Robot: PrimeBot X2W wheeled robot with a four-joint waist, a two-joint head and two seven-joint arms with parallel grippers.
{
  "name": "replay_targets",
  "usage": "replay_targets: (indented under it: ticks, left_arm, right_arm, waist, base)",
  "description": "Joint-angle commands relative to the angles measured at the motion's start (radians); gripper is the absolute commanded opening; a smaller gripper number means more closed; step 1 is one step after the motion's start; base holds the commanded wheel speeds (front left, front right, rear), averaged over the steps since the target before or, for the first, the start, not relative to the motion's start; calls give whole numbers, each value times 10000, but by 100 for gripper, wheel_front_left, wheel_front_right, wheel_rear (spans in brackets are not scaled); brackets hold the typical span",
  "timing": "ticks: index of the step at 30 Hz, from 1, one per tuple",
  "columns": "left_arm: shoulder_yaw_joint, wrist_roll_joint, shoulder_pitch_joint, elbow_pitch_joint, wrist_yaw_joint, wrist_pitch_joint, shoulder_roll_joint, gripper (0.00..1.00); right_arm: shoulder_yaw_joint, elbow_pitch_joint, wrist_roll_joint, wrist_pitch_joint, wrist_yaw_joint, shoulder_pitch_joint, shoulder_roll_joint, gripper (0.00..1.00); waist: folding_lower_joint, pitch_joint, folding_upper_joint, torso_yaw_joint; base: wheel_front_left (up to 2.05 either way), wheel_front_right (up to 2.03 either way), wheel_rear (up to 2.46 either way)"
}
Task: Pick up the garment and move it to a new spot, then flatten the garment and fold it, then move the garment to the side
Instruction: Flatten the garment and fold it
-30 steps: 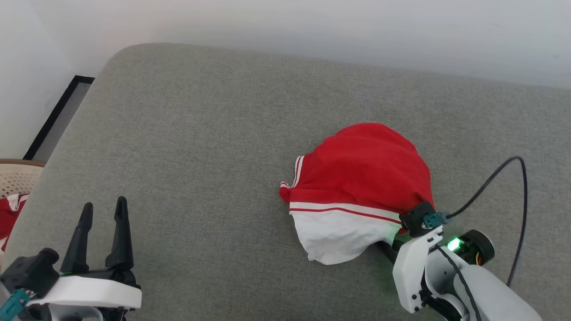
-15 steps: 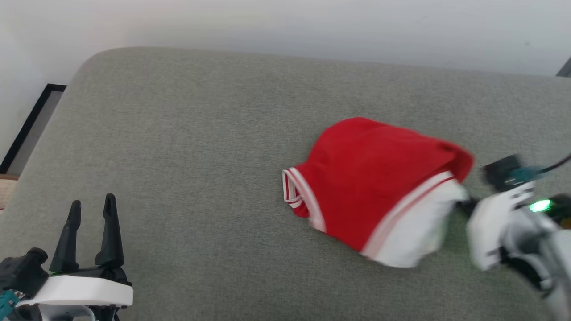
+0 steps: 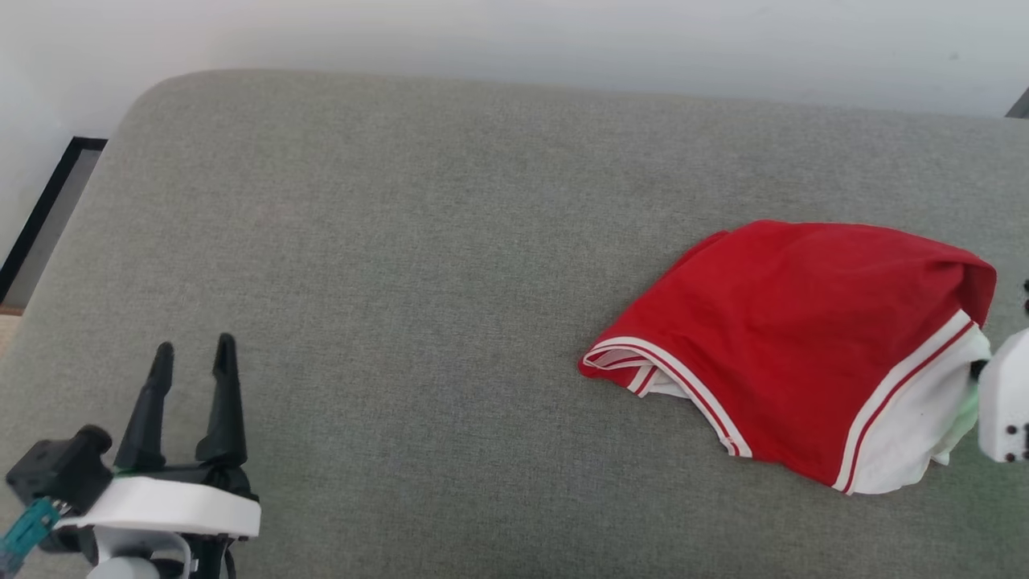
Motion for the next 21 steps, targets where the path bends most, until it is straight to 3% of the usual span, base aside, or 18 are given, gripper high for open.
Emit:
replay_targets:
  ticks: [1, 2, 3, 4, 5, 11, 21]
  left_arm:
    - [-175, -142, -199, 70, -24, -48, 121, 100]
    - [-256, -194, -245, 102, -25, -48, 172, 100]
    - [-341, -239, -312, 125, -25, -49, 214, 100]
    - [-450, -211, -364, 157, -25, -49, 294, 100]
    - [-560, -261, -416, 201, -26, -49, 358, 100]
    - [-1329, -1000, -846, 302, -27, 323, 928, 100]
    - [-2166, -2269, -1930, -138, -27, 2343, 2047, 100]
  right_arm:
    - [56, 407, 40, 7, -3, -202, 243, 0]
    - [80, 603, 36, -61, -3, -310, 340, 4]
    - [118, 784, 16, -107, -3, -382, 393, 33]
    - [169, 968, -5, -128, -3, -447, 430, 75]
    - [230, 1077, -23, -201, -3, -509, 468, 100]
    - [363, 1210, 24, -371, -3, -735, 455, 100]
    - [-148, -296, -388, -1721, -3, -426, 1092, 100]
  waist:
    - [0, 73, 0, 66]
    - [0, 93, 0, 69]
    - [0, 108, 0, 71]
    - [0, 116, 0, 78]
    - [0, 114, 0, 80]
    - [0, -40, 0, -134]
    - [0, -335, 0, -1167]
  base:
    - [0, 0, 0]
    - [0, 0, 0]
    - [0, 0, 0]
    - [0, 0, 0]
    - [0, 0, 0]
    - [0, 0, 0]
    - [0, 0, 0]
